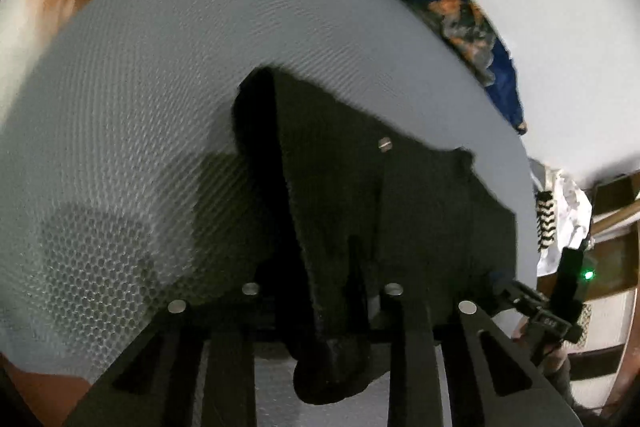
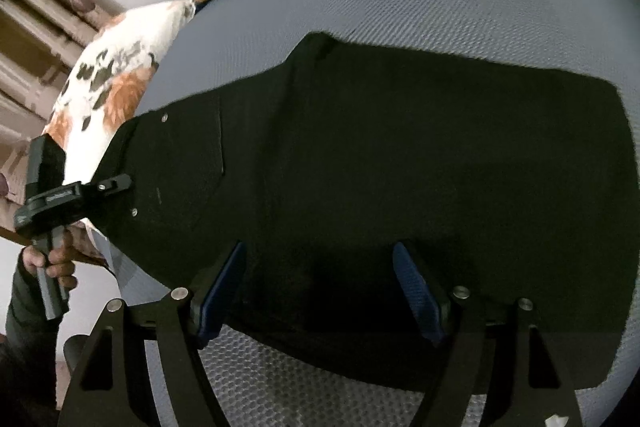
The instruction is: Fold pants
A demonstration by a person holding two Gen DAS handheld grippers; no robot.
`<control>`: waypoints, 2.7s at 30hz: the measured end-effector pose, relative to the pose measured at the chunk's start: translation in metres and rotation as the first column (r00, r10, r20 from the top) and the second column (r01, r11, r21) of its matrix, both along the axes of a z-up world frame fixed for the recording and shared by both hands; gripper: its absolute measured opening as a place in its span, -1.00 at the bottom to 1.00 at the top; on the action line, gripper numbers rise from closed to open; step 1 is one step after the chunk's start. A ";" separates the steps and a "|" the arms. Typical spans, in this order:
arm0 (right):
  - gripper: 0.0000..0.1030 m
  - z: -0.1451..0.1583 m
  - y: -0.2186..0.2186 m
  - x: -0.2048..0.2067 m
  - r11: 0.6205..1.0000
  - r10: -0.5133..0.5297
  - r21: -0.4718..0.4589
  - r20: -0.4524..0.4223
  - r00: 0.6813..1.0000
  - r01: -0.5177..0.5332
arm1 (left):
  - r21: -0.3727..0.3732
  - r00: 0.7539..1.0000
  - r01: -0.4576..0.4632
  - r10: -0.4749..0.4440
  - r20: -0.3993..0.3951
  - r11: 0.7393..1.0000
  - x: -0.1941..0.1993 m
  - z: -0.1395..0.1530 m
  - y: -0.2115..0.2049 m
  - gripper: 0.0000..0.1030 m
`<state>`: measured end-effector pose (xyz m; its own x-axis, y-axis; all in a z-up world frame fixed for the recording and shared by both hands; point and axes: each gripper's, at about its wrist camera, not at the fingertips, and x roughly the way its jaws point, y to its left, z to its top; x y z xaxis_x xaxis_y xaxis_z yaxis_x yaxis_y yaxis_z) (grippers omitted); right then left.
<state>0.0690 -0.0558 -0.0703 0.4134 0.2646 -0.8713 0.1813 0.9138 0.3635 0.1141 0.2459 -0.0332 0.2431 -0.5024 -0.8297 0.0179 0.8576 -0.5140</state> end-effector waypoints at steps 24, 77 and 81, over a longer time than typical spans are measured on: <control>0.44 0.060 -0.161 -0.078 0.948 -0.318 0.029 0.156 0.935 0.318 | -0.206 0.931 0.346 -0.308 0.195 0.915 0.012 0.080 -0.282 -0.56; -0.81 0.031 -0.147 -0.034 0.961 -0.125 0.266 0.181 0.976 0.074 | 0.123 0.972 0.120 -0.142 0.187 0.985 -0.020 -0.007 -0.233 0.44; -0.81 0.029 -0.168 -0.055 0.958 -0.210 0.233 0.169 0.963 0.168 | 0.126 0.969 0.126 -0.150 0.198 0.984 -0.012 -0.005 -0.243 0.44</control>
